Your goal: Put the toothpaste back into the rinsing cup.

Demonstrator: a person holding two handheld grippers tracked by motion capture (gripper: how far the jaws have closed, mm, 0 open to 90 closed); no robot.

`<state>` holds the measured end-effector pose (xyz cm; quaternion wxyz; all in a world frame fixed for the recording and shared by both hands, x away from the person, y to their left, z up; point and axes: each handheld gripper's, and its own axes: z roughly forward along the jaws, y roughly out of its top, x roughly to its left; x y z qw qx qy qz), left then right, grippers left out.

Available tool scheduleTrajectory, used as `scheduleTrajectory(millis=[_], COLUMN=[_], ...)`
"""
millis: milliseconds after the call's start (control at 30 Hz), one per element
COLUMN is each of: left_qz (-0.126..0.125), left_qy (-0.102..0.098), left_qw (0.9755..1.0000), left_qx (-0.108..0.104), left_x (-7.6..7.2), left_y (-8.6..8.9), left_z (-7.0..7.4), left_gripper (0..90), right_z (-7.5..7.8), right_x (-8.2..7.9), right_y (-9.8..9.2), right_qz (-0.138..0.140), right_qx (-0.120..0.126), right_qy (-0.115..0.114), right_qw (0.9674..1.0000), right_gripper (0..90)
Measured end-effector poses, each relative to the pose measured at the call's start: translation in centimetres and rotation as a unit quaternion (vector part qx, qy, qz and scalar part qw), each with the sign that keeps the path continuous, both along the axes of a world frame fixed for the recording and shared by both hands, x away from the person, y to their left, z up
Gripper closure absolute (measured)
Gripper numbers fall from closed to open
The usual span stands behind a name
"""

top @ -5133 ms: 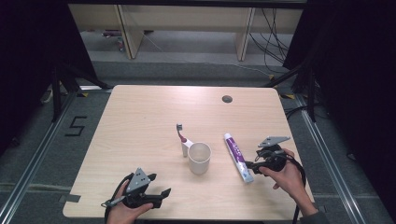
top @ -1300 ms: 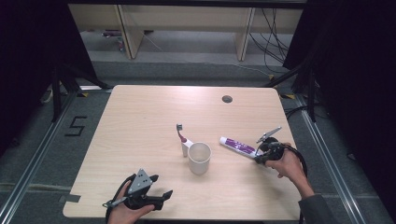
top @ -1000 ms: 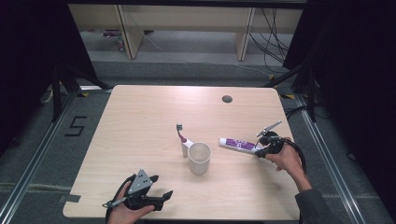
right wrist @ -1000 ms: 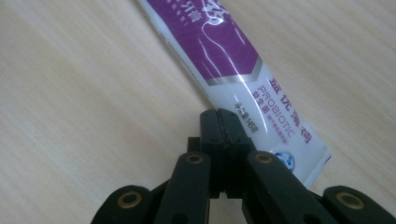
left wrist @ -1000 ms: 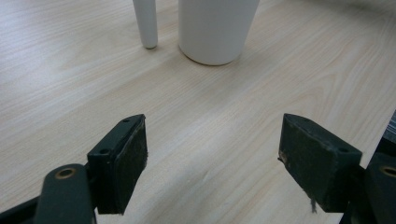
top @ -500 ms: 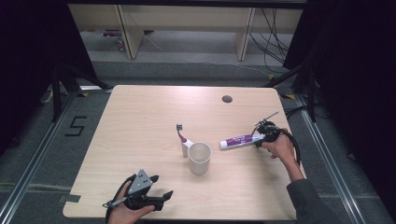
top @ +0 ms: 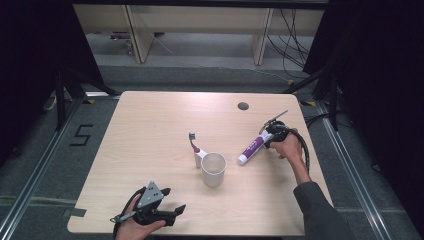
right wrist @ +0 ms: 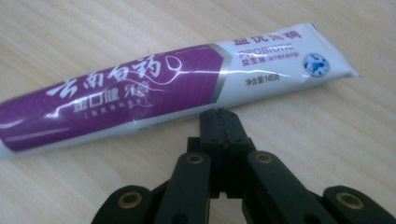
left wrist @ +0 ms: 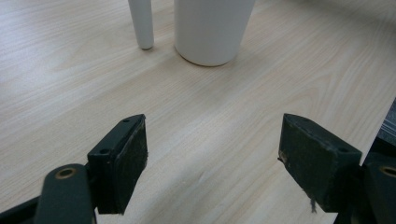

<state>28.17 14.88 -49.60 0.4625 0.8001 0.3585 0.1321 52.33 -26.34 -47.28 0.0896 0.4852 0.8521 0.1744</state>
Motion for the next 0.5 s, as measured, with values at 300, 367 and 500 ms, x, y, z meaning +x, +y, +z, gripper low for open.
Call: scheduleTrajectory(millis=[300, 367, 500], left_qz=[-0.003, -0.005, -0.005], left_qy=[0.000, 0.001, -0.001], left_qw=[1.0000, 1.0000, 1.0000], left_qx=[0.000, 0.007, 0.001], left_x=[-0.1, -0.1, -0.1], left_y=[0.0, 0.1, 0.1], left_z=[0.1, 0.2, 0.2], left_gripper=[23.6, 23.6, 23.6], right_z=[0.3, 0.5, 0.7], right_x=[1.4, 1.5, 1.6], right_y=[2.5, 3.1, 4.3], right_qz=[0.021, 0.020, 0.014], right_qx=[-0.012, -0.012, -0.009], right_qy=[-0.014, -0.010, -0.006], right_qw=[0.9996, 0.9997, 0.9998], right_gripper=[89.6, 89.2, 89.2])
